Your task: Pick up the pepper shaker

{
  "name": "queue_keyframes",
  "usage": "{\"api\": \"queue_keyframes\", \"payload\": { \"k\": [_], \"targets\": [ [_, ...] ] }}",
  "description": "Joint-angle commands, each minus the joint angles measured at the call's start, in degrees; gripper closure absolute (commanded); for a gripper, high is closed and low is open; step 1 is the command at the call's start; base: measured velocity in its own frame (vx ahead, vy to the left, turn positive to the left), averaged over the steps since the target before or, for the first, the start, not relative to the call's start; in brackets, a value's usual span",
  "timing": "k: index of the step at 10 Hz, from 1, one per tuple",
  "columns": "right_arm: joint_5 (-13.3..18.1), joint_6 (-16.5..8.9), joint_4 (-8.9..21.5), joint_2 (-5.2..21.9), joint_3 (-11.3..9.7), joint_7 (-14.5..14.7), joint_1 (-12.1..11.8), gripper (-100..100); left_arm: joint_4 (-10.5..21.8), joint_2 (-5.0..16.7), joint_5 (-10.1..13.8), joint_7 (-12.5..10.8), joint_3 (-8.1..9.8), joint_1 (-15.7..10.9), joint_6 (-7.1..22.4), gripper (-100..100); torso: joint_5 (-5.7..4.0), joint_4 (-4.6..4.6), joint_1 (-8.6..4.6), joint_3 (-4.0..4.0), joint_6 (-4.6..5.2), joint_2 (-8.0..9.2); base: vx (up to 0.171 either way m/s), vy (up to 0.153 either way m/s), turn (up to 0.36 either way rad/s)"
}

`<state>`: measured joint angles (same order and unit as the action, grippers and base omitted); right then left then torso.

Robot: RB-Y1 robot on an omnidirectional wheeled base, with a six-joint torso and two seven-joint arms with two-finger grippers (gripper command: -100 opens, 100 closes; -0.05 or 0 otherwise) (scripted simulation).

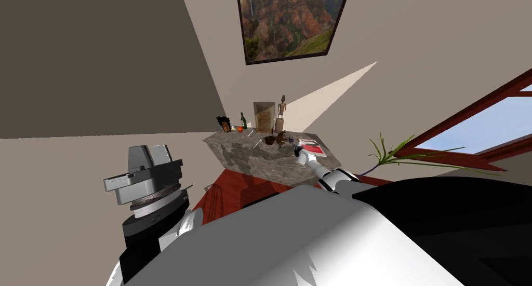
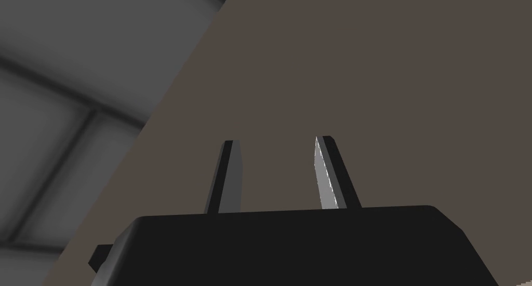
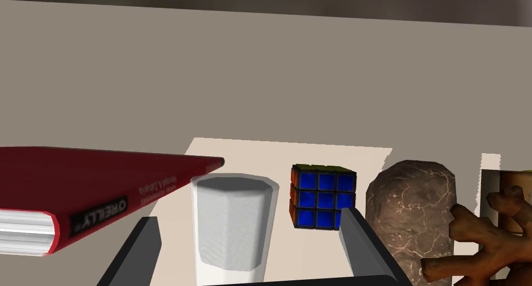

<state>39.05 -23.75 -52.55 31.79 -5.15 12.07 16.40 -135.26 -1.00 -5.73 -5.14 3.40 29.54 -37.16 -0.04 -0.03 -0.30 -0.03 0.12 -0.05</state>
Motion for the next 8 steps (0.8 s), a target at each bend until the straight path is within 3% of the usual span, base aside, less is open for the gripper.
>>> {"api": "queue_keyframes", "payload": {
  "k": [1, 2, 4, 5, 6, 8],
  "targets": [
    [0.1, -2.1, 2.9, 2.9, -2.7, -2.9, 0.5, -100, 0.0, 0.0, 0.0, 0.0, 0.00, 0.0, 0.0, 0, 0.00, 0.00, 0.00, 0.00, 0.00, 0.00, -0.098, -0.009, 0.300],
    [0.1, -2.1, 3.3, 2.9, -2.7, -4.0, 0.5, -100, 0.0, 0.0, 0.0, 0.0, -0.01, 0.0, 0.0, 0, 0.00, 0.03, 0.02, 0.09, -0.07, 0.18, -0.111, -0.036, 0.389],
    [0.1, -2.1, 3.3, 2.9, -2.7, -6.6, 0.5, -100, 0.0, 0.0, 0.0, 0.0, 0.00, 0.0, 0.0, 0, -0.02, 0.03, -0.11, 0.06, 0.00, 0.10, -0.030, -0.030, 0.048],
    [0.1, -4.3, 6.2, 5.8, -5.5, -8.7, 1.0, -100, 0.0, 0.0, 0.0, 0.0, 0.00, 0.0, 0.0, 0, -0.02, -0.01, -0.05, -0.03, 0.01, -0.05, -0.100, -0.036, 0.321],
    [0.1, -4.3, 6.5, 5.8, -5.5, -9.5, 1.0, -100, 0.0, 0.0, 0.0, 0.0, -0.01, 0.0, 0.0, 0, -0.02, 0.03, -0.11, 0.08, -0.07, 0.16, -0.111, -0.042, 0.390],
    [0.1, -4.3, 6.5, 5.8, -5.5, -12.4, 1.0, -100, 0.0, 0.0, 0.0, 0.0, 0.00, 0.0, 0.0, 0, -0.01, 0.02, -0.05, 0.05, 0.01, 0.08, -0.027, -0.003, 0.030]
  ]
}}
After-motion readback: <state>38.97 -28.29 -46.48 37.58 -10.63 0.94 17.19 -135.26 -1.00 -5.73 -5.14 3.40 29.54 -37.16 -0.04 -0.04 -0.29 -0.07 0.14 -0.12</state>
